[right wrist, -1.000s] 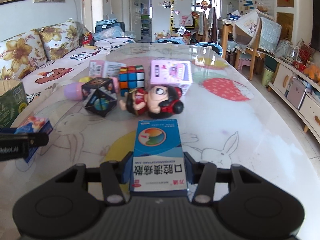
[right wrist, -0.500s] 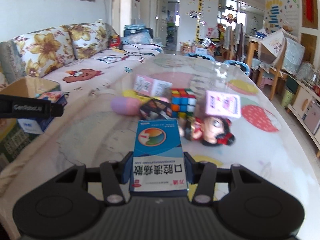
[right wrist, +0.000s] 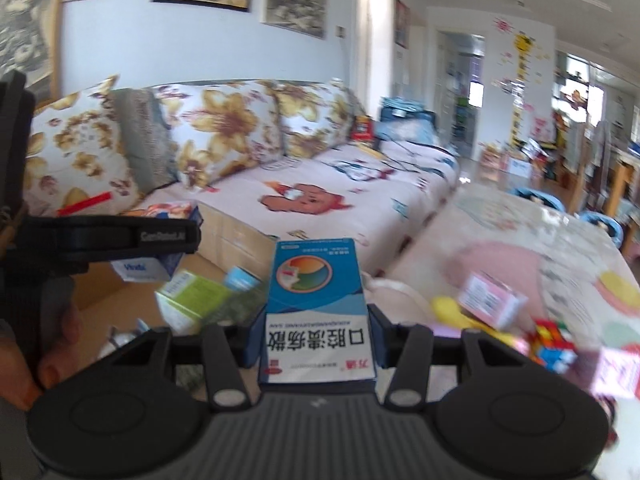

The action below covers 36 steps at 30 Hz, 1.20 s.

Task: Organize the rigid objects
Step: 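Lift the Vinda pack with left tool while right tool lifts the blue medicine box, then lower both held items into the cardboard box and open both tools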

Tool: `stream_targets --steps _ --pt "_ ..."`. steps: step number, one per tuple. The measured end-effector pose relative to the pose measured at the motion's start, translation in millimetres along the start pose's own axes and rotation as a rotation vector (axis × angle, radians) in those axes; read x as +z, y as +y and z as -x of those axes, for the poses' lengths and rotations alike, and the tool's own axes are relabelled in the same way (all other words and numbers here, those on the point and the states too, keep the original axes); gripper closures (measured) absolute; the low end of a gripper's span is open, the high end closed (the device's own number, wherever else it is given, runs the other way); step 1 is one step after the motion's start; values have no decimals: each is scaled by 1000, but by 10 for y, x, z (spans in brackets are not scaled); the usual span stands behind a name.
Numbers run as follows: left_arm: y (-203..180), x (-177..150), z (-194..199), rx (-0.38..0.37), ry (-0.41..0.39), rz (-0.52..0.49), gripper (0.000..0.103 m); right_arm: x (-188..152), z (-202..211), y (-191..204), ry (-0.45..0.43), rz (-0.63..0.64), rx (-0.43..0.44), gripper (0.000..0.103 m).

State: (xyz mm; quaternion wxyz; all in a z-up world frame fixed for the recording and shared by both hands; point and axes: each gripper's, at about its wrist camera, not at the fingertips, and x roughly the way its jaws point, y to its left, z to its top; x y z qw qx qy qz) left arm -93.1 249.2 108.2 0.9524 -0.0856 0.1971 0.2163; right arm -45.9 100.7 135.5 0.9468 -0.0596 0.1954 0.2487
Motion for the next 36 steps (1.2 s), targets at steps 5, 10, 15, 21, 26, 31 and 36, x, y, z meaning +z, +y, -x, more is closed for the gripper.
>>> stream_targets --steps 5,10,15,21,26,31,36 --pt "135 82 -114 196 2 59 39 258 -365 340 -6 66 102 53" --pt "322 128 -173 274 73 159 39 365 -660 674 6 165 146 53" --pt "355 148 -39 295 88 198 39 368 -833 881 28 244 176 53" --pt "335 154 -30 315 92 213 20 264 -896 1024 55 321 204 24" --pt "324 150 -15 295 96 224 6 212 -744 937 48 296 163 21" --pt "301 145 -17 263 105 217 5 135 -544 748 35 249 87 13" --pt "291 145 -38 237 113 206 5 59 -398 573 31 187 11 7"
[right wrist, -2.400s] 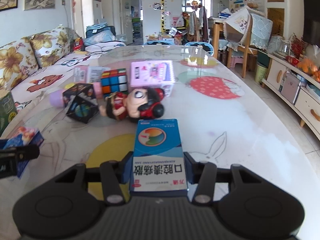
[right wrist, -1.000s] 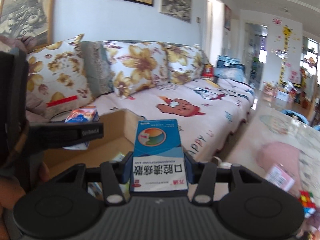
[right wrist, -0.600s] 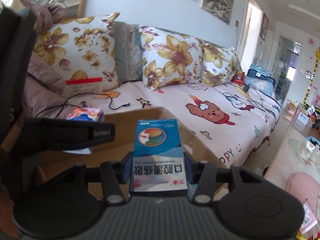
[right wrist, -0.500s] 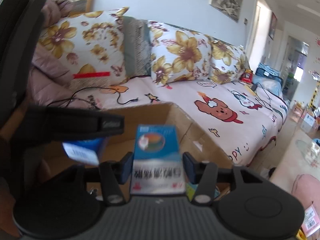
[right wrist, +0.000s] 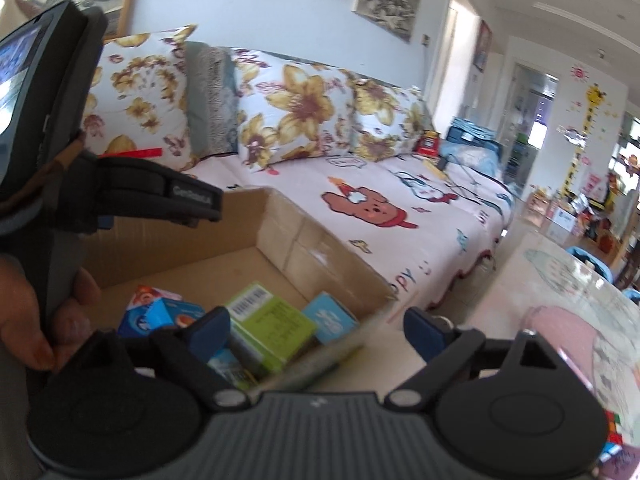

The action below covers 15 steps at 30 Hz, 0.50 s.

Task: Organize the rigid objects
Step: 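Lower both held items into the cardboard box and open both tools, then move both tools back over the items on the table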

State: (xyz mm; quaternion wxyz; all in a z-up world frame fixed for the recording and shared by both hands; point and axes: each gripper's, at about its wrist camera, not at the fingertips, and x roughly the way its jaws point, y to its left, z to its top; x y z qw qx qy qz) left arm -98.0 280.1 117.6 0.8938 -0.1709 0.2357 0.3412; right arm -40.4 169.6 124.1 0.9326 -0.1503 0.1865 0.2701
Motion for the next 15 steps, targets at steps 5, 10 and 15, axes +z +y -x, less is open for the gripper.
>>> stream_targets --steps 5,10,15 --pt "-16 15 -21 -12 -10 -27 5 -97 114 -137 0 -57 -31 7" --pt "-49 5 -30 -29 -14 -61 4 -178 194 -229 -3 -94 -41 7" --pt "-87 -16 -33 -44 -11 -90 4 -262 277 -284 -7 -108 -55 7"
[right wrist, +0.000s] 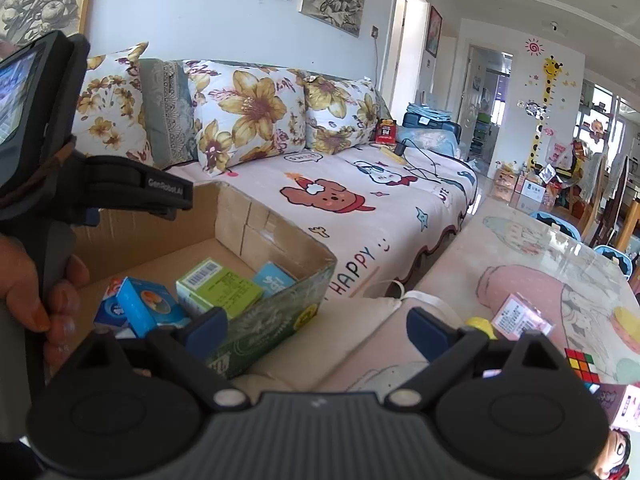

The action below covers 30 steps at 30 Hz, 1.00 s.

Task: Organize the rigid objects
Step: 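Move both tools back over the items on the table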

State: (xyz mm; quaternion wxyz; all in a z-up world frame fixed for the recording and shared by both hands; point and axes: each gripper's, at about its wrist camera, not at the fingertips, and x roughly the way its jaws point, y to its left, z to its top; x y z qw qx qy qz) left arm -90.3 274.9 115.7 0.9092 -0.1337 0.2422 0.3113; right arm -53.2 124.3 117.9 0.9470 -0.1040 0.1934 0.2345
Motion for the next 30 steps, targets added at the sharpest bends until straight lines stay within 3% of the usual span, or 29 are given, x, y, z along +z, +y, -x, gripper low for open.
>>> stream_targets --steps 12,30 --pt "-188 -92 24 -73 1 -107 2 -227 241 -302 -5 -62 -52 7" --pt "-443 -251 102 -196 -1 -246 0 -721 672 -1099 -8 -244 -212 7"
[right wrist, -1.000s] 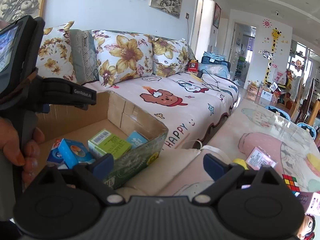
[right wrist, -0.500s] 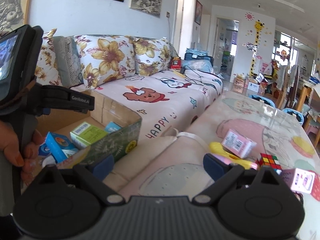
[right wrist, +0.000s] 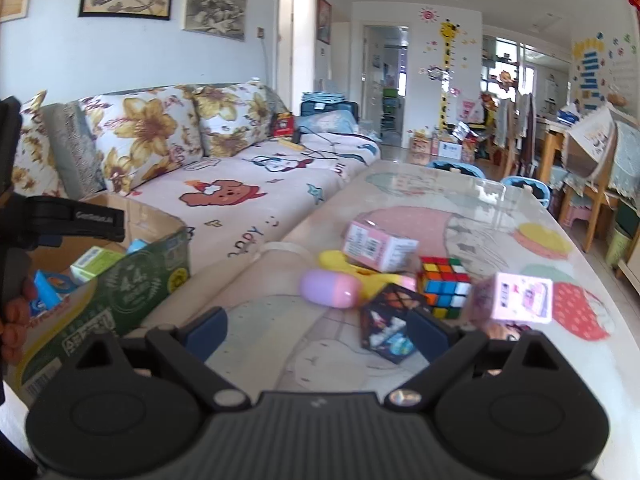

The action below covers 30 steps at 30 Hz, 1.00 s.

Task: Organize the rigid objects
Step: 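Move both tools back over the items on the table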

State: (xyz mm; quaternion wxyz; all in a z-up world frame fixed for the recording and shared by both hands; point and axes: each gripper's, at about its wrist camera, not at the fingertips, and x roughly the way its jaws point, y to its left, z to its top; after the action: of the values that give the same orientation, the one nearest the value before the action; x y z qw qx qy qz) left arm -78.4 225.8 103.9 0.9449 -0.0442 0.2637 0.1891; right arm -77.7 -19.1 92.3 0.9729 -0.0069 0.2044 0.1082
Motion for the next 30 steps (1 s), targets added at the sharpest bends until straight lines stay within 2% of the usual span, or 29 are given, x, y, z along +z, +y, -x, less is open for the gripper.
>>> stream_targets --steps 5,19,26,30 --pt "-127 -24 21 -27 -12 -52 0 -85 24 -271 5 -50 -30 7" --pt "-438 -43 6 -128 -52 -98 0 -295 -48 -864 37 -116 -121 6" --pt "-585 -64 -70 -201 -62 -158 0 -347 -145 -1146 58 -114 -209 6" --pt "-615 -103 -91 -265 -64 -187 0 -337 -230 -1306 76 -174 -206 5"
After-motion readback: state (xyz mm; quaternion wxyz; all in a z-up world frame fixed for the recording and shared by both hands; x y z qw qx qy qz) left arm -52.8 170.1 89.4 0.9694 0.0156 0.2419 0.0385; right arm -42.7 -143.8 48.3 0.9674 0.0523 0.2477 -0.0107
